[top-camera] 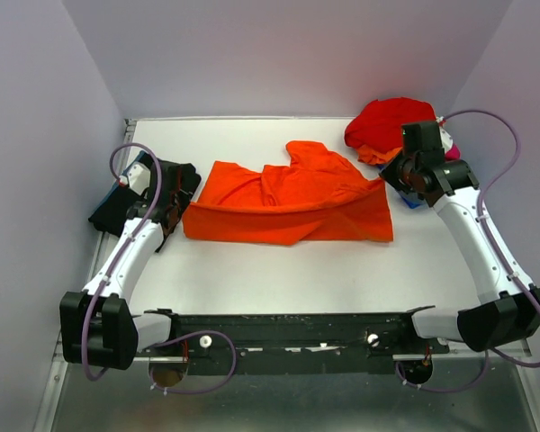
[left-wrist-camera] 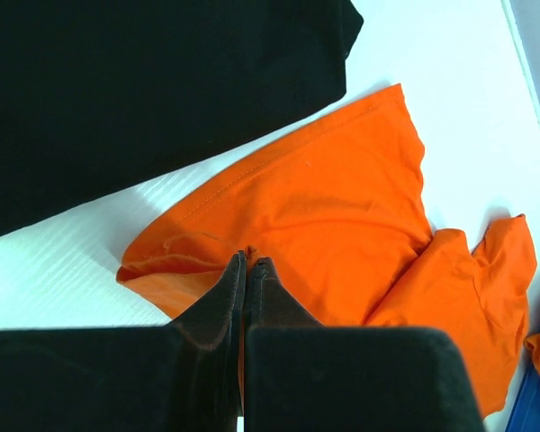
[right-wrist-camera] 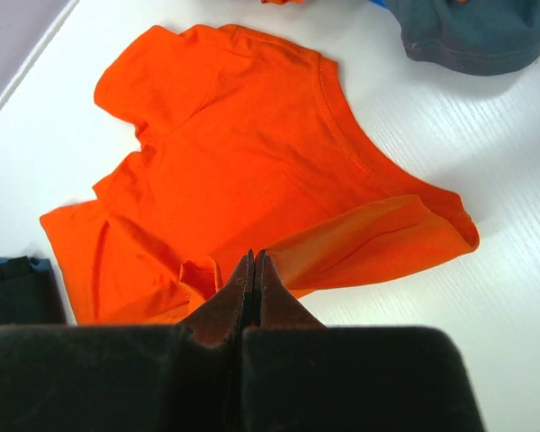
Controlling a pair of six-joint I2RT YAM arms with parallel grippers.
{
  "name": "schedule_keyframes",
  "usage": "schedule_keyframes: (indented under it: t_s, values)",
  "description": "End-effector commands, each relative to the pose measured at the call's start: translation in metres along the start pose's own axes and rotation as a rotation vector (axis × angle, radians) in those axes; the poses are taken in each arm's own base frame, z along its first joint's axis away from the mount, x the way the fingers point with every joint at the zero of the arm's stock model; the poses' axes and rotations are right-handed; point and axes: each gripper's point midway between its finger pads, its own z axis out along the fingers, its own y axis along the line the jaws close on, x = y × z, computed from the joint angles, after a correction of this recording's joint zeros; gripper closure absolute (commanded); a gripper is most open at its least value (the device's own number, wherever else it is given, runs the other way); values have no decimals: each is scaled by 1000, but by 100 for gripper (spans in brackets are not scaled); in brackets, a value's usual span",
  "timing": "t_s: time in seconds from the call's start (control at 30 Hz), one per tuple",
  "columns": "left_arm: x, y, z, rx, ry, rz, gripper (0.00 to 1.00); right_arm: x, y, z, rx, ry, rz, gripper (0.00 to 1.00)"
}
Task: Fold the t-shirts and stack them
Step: Flatten out the tshirt
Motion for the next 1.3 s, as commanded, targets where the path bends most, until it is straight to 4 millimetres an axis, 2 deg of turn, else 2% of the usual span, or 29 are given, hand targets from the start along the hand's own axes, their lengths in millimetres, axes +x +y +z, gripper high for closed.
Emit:
schedule_keyframes:
  t_s: [0.0,0.07,0.17,0.27,0.37,0.47,0.57,0.63,0.77,0.83,0.9,0.93,0.97,1.03,1.1,1.17,1.27]
  values:
    - [-19,-4,-9,-1,-59,-18,100,-4,-4,-10,-20,-11,-43,99]
    - [-29,-17,-13,38,-86,-34,100,-14,4,-14,-63,-37,-69,99]
    - [-48,-47,-18,100,-111,-53,100,-42,44,-26,-229,-88,-152,99]
    - [-84,-87,-26,150,-171,-69,100,-82,70,-39,-277,-178,-157,99]
    - [-132,-123,-43,189,-222,-74,100,-123,94,-69,-342,-271,-166,99]
    - [-178,-149,-81,244,-297,-55,100,-151,113,-119,-447,-361,-198,99]
    - [-210,-157,-132,310,-405,-35,100,-165,122,-180,-581,-475,-245,99]
    - [-222,-154,-168,370,-475,-46,100,-169,118,-224,-667,-567,-251,99]
    - [-241,-138,-241,511,-629,-112,100,-169,94,-304,-786,-750,-220,99]
    - [-250,-135,-269,556,-681,-137,100,-170,80,-349,-837,-844,-201,99]
    - [-260,-138,-289,580,-712,-140,100,-176,74,-374,-848,-898,-197,99]
    - [-263,-142,-292,581,-714,-136,100,-179,73,-386,-856,-919,-200,99]
    - [-267,-147,-295,587,-719,-135,100,-186,71,-388,-828,-941,-187,99]
    - [-273,-159,-290,584,-714,-134,100,-198,72,-393,-807,-972,-176,99]
    - [-275,-169,-274,568,-699,-129,100,-208,79,-382,-777,-972,-165,99]
    - [-273,-178,-248,542,-671,-122,100,-216,89,-363,-748,-953,-164,99]
    - [-267,-190,-206,510,-633,-112,100,-224,108,-319,-708,-897,-169,99]
